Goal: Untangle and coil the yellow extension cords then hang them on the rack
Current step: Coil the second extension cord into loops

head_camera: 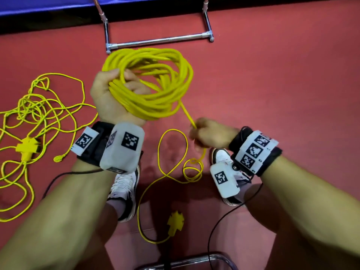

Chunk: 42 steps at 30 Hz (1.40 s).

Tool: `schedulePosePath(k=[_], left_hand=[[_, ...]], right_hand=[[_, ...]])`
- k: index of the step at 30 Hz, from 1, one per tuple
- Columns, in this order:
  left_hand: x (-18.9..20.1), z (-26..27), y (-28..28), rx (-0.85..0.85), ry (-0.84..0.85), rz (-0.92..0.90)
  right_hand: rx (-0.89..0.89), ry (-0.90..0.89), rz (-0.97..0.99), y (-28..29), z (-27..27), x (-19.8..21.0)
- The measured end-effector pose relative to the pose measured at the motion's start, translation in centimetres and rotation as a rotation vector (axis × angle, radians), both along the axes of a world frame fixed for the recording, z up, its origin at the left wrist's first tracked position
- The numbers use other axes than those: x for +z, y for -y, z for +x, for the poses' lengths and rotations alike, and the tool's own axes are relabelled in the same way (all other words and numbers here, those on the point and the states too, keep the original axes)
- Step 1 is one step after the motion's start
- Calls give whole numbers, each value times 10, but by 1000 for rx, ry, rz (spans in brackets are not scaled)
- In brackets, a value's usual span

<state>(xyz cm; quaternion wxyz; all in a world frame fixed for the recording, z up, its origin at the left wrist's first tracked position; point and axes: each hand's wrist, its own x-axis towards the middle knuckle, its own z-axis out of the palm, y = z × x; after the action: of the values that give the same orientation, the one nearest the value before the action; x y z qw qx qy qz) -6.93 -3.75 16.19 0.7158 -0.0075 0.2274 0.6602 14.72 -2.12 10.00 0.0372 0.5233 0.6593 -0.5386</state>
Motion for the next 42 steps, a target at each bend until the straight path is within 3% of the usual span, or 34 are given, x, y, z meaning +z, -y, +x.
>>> schedulePosePath(k=[5, 9, 11, 15, 19, 21, 24, 26, 29, 31, 34, 39, 42], left_hand=[[2, -6, -9, 474, -143, -195], [-8, -7, -13, 703, -562, -360], [-8, -4, -12, 790, -844, -307], [-11, 1, -10, 666, -1308, -192], [-20, 9, -2, 229, -1633, 30], [-21, 16, 3, 23, -1601, 98], [-21, 21, 8, -353, -1484, 46], [-19, 31, 14, -505, -1267, -49], [-9, 48, 21, -583, -834, -194], [-3, 51, 21, -657, -700, -246], [-1, 50, 23, -647, -720, -205], [6, 49, 28, -776, -816, -77], [6, 46, 31, -830, -893, -88]], right_hand=[[42, 13, -68, 14, -9, -2], [22, -111, -16, 22, -21, 10], [-17, -162, 33, 24, -25, 15], [113, -219, 255, 22, -23, 35], [145, -397, 378, 25, -27, 50], [51, -503, 403, 15, -25, 53], [-52, -566, 460, 3, -19, 59], [-61, -541, 510, -1, -15, 62], [-114, -442, 632, -6, -10, 64], [-149, -338, 705, -9, -8, 68], [-142, -215, 698, -12, -5, 70], [-72, -512, 417, -24, 10, 65], [-70, -433, 482, -29, 17, 63]])
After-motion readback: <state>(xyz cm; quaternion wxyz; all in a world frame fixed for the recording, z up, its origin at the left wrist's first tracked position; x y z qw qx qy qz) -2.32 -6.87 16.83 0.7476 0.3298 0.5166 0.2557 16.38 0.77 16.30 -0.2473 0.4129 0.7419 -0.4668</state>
